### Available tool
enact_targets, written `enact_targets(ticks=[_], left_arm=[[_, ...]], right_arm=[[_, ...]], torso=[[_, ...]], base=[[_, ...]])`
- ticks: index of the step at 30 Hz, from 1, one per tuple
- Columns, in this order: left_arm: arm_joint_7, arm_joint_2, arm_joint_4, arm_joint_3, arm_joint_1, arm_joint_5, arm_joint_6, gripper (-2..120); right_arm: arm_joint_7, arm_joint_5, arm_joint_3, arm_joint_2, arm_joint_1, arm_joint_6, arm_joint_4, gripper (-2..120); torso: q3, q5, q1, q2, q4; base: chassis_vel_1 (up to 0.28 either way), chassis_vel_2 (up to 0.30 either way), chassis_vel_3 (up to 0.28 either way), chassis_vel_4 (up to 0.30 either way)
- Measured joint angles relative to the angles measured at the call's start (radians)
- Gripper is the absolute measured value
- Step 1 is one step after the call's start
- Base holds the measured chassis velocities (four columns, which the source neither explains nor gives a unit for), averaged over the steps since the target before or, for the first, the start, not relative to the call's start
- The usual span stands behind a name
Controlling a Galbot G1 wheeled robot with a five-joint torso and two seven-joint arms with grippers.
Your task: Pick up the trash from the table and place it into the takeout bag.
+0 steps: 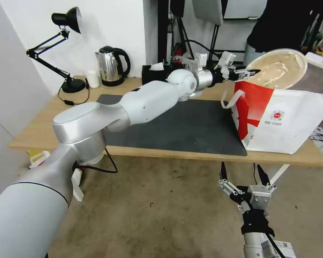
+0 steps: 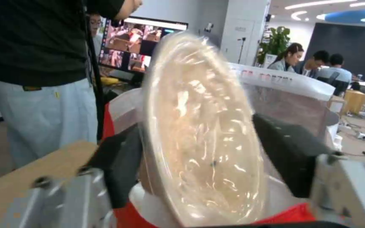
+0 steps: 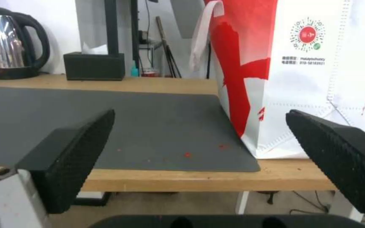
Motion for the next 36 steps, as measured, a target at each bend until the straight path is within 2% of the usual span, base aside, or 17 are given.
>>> enact_targets(ticks=[1, 3, 6, 8, 9, 29, 36], left_arm=[[0.0, 0.0, 0.0, 0.0, 0.0, 0.0, 0.0, 69], [-0.001, 0.005, -0.002, 0.002, -0.004, 0.0, 0.0, 79], [-0.002, 0.008, -0.006, 0.004, -0.006, -0.001, -0.001, 86], [-0.003, 0.012, -0.01, 0.008, -0.008, -0.001, -0.001, 97], [-0.004, 0.014, -0.011, 0.009, -0.009, -0.001, -0.002, 98], [-0.028, 0.029, -0.03, 0.028, -0.038, -0.004, -0.01, 100], [-0.044, 0.037, -0.041, -0.014, -0.062, -0.003, -0.024, 100]], right_arm=[[0.0, 0.0, 0.0, 0.0, 0.0, 0.0, 0.0, 100], [0.0, 0.0, 0.0, 0.0, 0.0, 0.0, 0.0, 100], [0.0, 0.0, 0.0, 0.0, 0.0, 0.0, 0.0, 100], [0.0, 0.0, 0.0, 0.0, 0.0, 0.0, 0.0, 100], [0.0, 0.0, 0.0, 0.0, 0.0, 0.0, 0.0, 100], [0.0, 0.0, 0.0, 0.0, 0.0, 0.0, 0.0, 100], [0.0, 0.0, 0.0, 0.0, 0.0, 0.0, 0.0, 100]], torso=[[0.0, 0.0, 0.0, 0.0, 0.0], [0.0, 0.0, 0.0, 0.0, 0.0001], [0.0, 0.0, 0.0, 0.0, 0.0001], [0.0, 0.0, 0.0, 0.0, 0.0], [0.0, 0.0, 0.0, 0.0, 0.0001], [0.0, -0.0001, 0.0, 0.0, 0.0001], [0.0, 0.0, 0.0, 0.0, 0.0001]], base=[[0.0, 0.0, 0.0, 0.0], [0.0, 0.0, 0.0, 0.0], [0.0, 0.0, 0.0, 0.0], [0.0, 0.0, 0.0, 0.0], [0.0, 0.0, 0.0, 0.0], [0.0, 0.0, 0.0, 0.0], [0.0, 0.0, 0.0, 0.0]])
